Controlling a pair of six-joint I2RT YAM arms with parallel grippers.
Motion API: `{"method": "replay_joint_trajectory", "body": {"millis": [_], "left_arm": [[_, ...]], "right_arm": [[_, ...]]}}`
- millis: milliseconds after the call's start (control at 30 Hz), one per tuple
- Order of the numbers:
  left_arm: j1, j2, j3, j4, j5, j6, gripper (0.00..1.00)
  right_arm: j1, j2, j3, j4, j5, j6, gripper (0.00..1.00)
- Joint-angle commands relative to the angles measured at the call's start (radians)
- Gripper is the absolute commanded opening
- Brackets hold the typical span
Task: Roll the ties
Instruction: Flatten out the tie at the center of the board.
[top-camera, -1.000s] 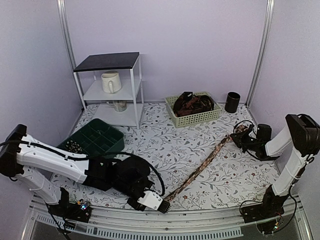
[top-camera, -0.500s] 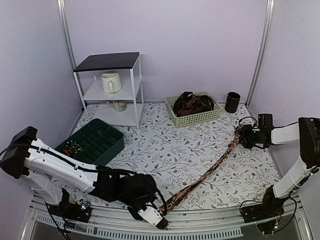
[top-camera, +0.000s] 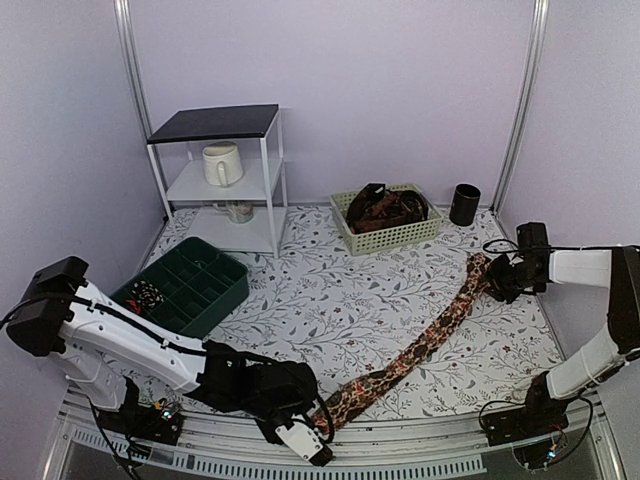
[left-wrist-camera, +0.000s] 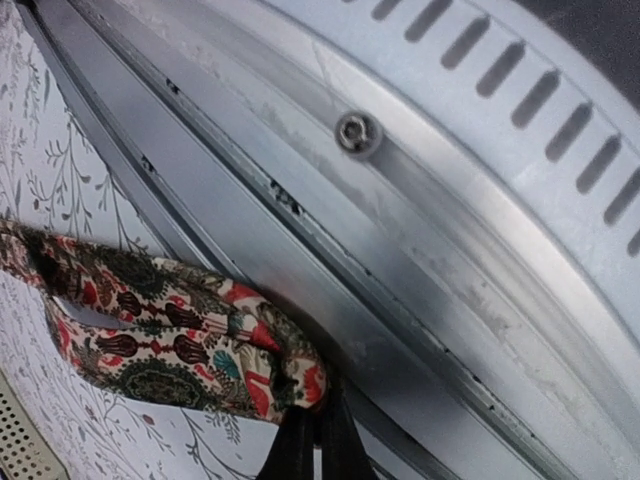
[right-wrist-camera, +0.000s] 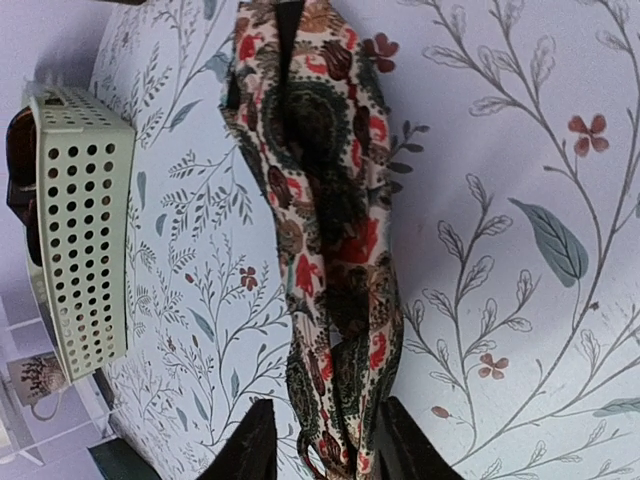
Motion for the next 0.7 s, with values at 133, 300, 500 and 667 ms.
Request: {"method": "replay_joint_trajectory", "body": {"millis": [133,300,500,667], "left_arm": [[0.112,-0.094,-0.105,-0.039,-0.087,0.062,0.0],[0.17,-0.15,-0.132,-0.052,-0.106,0.055,0.0],[0.183,-0.188,-0.164,-0.12,-0.111,0.006,0.0],[0.179,-0.196,-0.168,-0.152,-0.123,-0.095,0.22]], "right_arm": [[0.006,0.091,0.032,0.117,0.041,-0.112,0.22],[0.006,0.197,0.065,0.095,0.078,-0.11,0.14],[0.005,0.174,0.0,0.092,0.149,-0.057,0.08],[0.045,0.088,-0.119,0.154,0.153,0.052,0.09]]}}
